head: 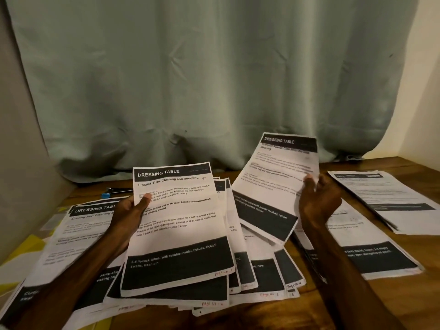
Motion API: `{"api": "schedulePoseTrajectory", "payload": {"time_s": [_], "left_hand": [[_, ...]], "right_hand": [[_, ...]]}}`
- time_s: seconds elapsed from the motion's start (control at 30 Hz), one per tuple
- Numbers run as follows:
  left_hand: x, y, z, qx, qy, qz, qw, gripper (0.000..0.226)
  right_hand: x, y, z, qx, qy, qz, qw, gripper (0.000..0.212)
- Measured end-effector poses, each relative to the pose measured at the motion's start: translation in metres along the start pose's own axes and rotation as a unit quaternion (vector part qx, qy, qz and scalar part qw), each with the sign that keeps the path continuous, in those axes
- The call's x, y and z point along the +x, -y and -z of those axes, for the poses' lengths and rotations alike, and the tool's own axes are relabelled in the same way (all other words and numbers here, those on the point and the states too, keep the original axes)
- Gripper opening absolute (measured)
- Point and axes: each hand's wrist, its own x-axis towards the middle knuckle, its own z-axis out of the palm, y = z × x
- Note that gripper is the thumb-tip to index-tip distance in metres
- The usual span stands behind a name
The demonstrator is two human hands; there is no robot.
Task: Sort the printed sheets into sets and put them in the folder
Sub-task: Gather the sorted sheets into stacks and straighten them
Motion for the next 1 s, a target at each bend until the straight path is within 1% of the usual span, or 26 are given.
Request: {"api": "schedulePoseTrajectory", "payload": {"time_s": [0.13,0.23,0.37,0.53,0.63,0.77,0.93,1.0], "left_hand": [[-0.002,-0.001,0.001,-0.008,0.004,0.003,1.0,0.032],[-0.003,-0.002,0.0,-0.007,0.003,0.006,1.0,0.029],[-0.003,-0.003,0.001,-0.012,0.006,0.013,1.0,0.027],[-0.002,-0.003,0.0,-0.043,0.012,0.018,0.999,0.016],[0.0,-0.002,0.003,-0.078,0.03,0.036,0.996,0.011],[0.001,0.0,0.007,-0.101,0.047,0.049,0.993,0.015],[0.003,0.001,0.008,-0.103,0.043,0.068,0.991,0.017],[0.003,0.0,0.008,-0.106,0.043,0.074,0.991,0.018]], "right_hand": [[0.007,-0.001,0.008,0.031,-0.055,0.001,0.998,0.029],[0.009,-0.002,0.009,0.042,-0.077,0.003,0.996,0.028],[0.009,-0.004,0.007,0.041,-0.079,0.009,0.996,0.028],[0.006,-0.006,0.005,0.038,-0.06,0.023,0.997,0.029],[0.004,-0.012,0.0,0.011,-0.029,0.024,0.999,0.027],[-0.006,-0.015,-0.009,-0.016,0.032,0.032,0.999,0.021],[-0.017,-0.019,-0.021,0.001,0.141,0.03,0.99,0.021],[-0.02,-0.02,-0.025,0.005,0.2,0.024,0.98,0.018]]}}
